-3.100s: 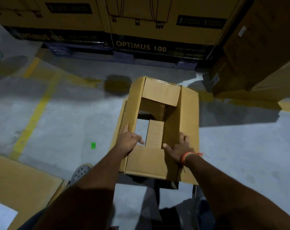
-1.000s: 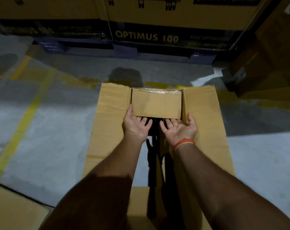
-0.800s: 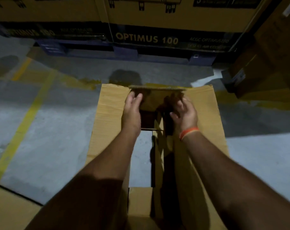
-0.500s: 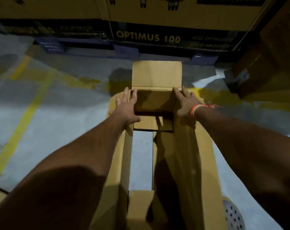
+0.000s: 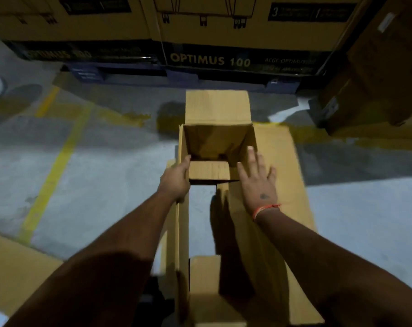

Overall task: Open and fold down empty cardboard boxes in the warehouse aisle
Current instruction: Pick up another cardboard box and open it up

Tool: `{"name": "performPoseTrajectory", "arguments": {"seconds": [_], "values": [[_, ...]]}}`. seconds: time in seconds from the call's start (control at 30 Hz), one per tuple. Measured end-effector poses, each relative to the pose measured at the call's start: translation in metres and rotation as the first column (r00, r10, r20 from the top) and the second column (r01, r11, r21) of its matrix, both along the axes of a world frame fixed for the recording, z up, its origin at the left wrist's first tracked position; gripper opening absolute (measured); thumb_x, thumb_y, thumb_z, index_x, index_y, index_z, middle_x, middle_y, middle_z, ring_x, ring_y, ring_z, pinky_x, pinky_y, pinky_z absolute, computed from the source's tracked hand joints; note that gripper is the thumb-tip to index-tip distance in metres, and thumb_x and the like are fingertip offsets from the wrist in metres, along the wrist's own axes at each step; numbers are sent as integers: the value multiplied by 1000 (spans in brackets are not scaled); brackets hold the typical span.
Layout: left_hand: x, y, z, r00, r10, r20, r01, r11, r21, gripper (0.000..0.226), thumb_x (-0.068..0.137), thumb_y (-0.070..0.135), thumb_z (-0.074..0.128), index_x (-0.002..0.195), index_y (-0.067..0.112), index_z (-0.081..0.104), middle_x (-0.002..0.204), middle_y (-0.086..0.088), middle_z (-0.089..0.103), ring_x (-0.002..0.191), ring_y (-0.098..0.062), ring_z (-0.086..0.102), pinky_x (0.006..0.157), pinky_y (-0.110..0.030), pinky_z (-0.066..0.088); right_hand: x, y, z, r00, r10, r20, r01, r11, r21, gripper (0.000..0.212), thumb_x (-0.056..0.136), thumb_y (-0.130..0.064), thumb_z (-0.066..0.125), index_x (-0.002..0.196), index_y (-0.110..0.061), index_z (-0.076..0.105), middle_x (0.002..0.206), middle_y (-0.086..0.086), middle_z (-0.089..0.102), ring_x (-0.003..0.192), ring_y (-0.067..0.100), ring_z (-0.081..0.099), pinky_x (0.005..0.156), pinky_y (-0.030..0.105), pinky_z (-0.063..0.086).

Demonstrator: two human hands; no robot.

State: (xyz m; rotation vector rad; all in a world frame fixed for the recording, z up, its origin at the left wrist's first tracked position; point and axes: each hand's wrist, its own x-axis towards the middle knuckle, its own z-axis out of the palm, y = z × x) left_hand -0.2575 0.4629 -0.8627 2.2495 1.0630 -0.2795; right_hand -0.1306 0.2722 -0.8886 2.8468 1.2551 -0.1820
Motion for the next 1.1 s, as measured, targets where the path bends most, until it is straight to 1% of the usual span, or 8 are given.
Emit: {"name": "performPoseTrajectory", "arguments": {"seconds": [0.07,0.13,0.23,0.33,0.4,0.57,0.77,1.1], "values": [[-5,1,33,1000,3,-1,-3,999,32,79,97,5,52,161,38,20,138,-21,55,116,-43,60,95,-49,56,-42,-10,19,972,233,12,-233,972,-6,59,86,-7,62,143,-15,47,164,21,14,150,40,17,115,59,25],[-9,3,64,1000,13,-11,-13,999,39,82,96,3,52,161,39,16,140,-21,52,118,-44,58,93,-50,57,-83,-25,29,934,311,-177,-323,946,-40,56,85,-25,69,136,-19,48,149,16,34,133,32,34,106,47,37],[-20,9,103,999,43,-15,-43,999,-2,85,98,2,51,160,43,10,144,-20,46,117,-44,57,83,-52,61,-130,-44,32,849,107,-517,-259,937,-232,61,83,-31,72,138,-23,47,140,8,44,125,28,45,106,44,40],[-27,11,129,999,36,-32,-37,999,-38,87,99,0,50,161,41,5,152,-22,39,118,-47,56,80,-56,61,-149,-52,26,646,-215,-732,-212,871,-443,70,91,-45,65,151,-32,30,155,4,35,142,31,34,119,57,19],[-30,7,136,998,30,-62,-32,999,-41,89,97,-4,50,162,38,4,153,-23,37,116,-47,58,79,-55,62,-149,-52,31,670,-173,-722,-286,838,-465,75,94,-48,61,156,-29,23,161,6,25,148,33,25,121,61,12],[-36,11,136,993,71,-89,-73,997,-15,91,95,-2,52,162,37,5,147,-24,43,110,-46,62,73,-54,63,-148,-59,35,837,79,-542,-342,848,-405,76,81,-34,77,144,-9,43,143,16,43,130,34,42,112,43,39],[-36,20,133,993,70,-97,-69,998,10,92,94,-2,54,162,36,5,145,-23,45,111,-45,61,75,-53,63,-150,-55,13,781,-44,-622,-223,912,-344,73,84,-24,74,147,-11,39,144,13,42,133,32,42,116,41,36],[-15,19,112,989,-4,-146,-3,999,-50,96,94,-8,54,162,39,6,155,-22,34,117,-46,58,77,-52,63,-87,25,29,881,-37,-471,-37,988,-147,69,84,-26,72,145,-17,41,142,10,43,129,31,42,112,46,39]]}}
